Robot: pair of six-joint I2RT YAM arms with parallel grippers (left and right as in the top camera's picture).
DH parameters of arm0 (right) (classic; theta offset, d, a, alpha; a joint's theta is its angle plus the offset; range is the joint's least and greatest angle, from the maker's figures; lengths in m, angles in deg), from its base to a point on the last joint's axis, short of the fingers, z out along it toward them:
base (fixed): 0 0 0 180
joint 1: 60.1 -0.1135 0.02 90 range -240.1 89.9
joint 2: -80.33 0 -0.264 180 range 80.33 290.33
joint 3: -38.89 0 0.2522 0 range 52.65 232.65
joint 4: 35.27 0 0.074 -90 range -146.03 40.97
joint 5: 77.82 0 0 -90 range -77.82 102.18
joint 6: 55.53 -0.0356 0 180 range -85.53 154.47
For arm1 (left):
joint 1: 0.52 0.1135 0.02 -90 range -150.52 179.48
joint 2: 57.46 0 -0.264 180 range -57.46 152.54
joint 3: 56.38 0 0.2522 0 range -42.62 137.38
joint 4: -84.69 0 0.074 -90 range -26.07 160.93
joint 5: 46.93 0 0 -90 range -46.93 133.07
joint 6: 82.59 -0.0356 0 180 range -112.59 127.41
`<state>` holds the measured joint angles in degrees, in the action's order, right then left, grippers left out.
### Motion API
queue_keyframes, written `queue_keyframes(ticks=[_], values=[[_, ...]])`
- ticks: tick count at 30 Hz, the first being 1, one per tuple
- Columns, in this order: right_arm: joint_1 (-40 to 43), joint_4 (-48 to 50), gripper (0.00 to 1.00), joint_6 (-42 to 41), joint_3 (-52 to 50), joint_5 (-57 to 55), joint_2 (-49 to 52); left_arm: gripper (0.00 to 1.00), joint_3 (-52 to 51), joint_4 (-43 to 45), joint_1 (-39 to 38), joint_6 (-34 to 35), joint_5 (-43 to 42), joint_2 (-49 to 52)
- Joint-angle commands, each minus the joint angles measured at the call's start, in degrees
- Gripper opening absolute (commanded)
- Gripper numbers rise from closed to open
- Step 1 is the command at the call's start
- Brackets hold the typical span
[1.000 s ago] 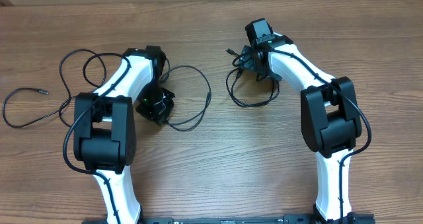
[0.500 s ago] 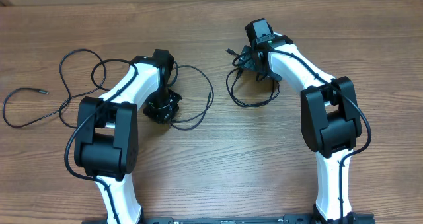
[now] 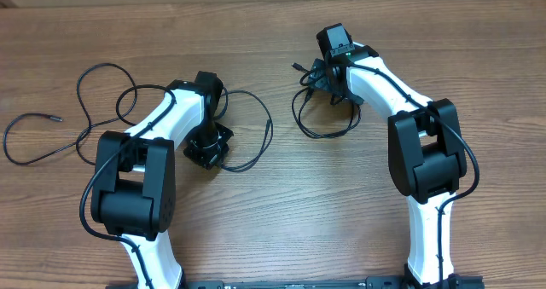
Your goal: Untangle cables
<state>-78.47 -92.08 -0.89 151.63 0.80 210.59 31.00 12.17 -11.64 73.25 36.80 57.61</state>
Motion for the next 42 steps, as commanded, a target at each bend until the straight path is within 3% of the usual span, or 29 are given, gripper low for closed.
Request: queue_keyframes(ticks=[1,4,7,14,27,35,39,42], values=[[-0.02,0.17,1.00,-0.24,-0.50,-0.07,1.14,0.04,-3.13,-0.35,1.62,-4.55,1.79,4.42],[-0.02,0.17,1.00,-0.24,-0.50,-0.07,1.14,0.04,1.68,-1.68,4.28,-19.87,2.64,4.26],[-0.02,0.17,1.00,-0.24,-0.50,-0.07,1.14,0.04,7.45,-5.77,6.38,-22.67,8.41,2.80],[-0.02,0.17,1.00,-0.24,-0.50,-0.07,1.14,0.04,12.92,-5.75,6.62,-32.33,15.45,-0.07],[-0.02,0.17,1.00,-0.24,-0.50,-0.07,1.14,0.04,28.76,-11.39,9.55,-37.99,34.05,-1.51],[-0.02,0.15,1.00,-0.24,-0.50,-0.07,1.14,0.04,32.09,-12.66,16.24,-37.99,52.76,-1.51],[-0.02,0.17,1.00,-0.24,-0.50,-0.07,1.14,0.04,32.09,-12.63,22.08,-37.31,53.62,-1.51],[-0.02,0.17,1.00,-0.24,-0.50,-0.07,1.14,0.04,32.06,-12.70,26.43,-37.11,44.11,-1.51]])
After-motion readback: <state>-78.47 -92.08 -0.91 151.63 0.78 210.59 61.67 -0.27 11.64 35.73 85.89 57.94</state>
